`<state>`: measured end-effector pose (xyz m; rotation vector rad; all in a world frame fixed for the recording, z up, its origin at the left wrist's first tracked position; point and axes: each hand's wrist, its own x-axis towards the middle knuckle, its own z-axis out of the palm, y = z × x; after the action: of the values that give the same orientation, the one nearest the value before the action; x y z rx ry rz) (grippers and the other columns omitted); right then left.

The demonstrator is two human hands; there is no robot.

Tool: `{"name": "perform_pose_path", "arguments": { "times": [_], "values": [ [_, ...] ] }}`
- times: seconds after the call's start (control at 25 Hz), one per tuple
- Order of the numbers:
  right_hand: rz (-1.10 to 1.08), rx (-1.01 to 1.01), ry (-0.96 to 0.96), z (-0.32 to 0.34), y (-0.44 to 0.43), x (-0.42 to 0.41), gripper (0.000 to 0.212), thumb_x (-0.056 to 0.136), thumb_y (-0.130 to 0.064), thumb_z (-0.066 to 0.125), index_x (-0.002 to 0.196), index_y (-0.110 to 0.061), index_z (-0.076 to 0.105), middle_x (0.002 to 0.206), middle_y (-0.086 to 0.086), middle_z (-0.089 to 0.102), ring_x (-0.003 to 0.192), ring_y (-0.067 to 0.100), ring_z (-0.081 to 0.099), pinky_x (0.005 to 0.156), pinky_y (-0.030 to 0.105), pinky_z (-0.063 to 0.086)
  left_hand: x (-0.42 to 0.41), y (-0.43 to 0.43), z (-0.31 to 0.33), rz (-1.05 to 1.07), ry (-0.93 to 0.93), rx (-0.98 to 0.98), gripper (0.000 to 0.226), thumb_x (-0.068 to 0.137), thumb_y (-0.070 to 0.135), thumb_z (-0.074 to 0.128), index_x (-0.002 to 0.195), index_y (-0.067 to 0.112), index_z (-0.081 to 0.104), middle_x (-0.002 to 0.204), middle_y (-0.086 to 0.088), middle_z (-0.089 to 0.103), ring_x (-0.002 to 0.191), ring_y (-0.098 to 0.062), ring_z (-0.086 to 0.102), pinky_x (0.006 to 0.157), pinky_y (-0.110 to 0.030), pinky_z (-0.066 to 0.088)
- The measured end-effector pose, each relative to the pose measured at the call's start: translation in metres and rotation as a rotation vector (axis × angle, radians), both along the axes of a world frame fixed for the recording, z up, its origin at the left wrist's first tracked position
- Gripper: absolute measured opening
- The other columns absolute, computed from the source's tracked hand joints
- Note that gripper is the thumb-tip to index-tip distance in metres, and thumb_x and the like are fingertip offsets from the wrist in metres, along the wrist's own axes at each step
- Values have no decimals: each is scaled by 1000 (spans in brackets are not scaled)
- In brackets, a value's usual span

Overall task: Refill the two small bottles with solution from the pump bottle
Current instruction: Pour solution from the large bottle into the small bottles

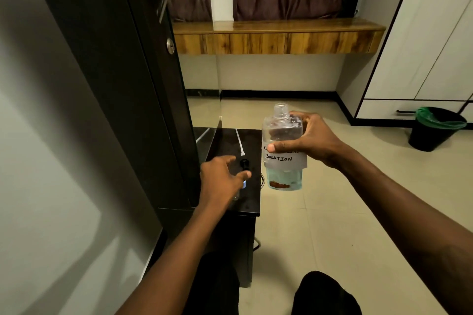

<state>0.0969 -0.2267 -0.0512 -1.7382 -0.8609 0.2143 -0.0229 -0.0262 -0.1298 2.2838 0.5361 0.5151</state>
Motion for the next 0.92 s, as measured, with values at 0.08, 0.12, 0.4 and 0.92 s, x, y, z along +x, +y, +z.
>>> {"name": "perform_pose_path", "arguments": {
  "times": [0.08, 0.12, 0.4, 0.92],
  "values": [
    [-9, 2, 3, -2, -1, 1, 47, 63, -21, 93, 106, -21, 74, 101, 2, 79, 91, 23, 77, 79, 34, 65, 1, 0, -14, 17, 76, 14, 69, 72, 42, 91, 130, 13, 69, 120, -10, 75, 107, -20, 72, 95, -29, 55],
    [-13, 6, 6, -4, -1, 3, 47, 64, -19, 93, 107, -20, 74, 102, 3, 79, 91, 23, 77, 79, 34, 65, 1, 0, -19, 22, 101, 25, 69, 72, 43, 91, 130, 14, 69, 119, -9, 75, 107, -21, 72, 95, -30, 55],
    [-13, -41, 13, -18, 8, 7, 43, 66, -15, 95, 104, -15, 74, 98, 6, 79, 89, 27, 76, 81, 41, 65, 4, 6, -48, 34, 216, 158, 45, 73, 42, 88, 112, 27, 73, 109, -6, 71, 95, -23, 69, 84, -37, 61],
    [-248, -341, -432, -21, 22, 9, 96, 48, -71, 90, 129, -29, 62, 112, -4, 72, 100, 22, 68, 84, 42, 61, 15, 12, 30, -27, -102, -37, 36, 65, 27, 97, 91, 20, 72, 76, 11, 70, 63, 1, 66, 63, -20, 61]
  ]
}}
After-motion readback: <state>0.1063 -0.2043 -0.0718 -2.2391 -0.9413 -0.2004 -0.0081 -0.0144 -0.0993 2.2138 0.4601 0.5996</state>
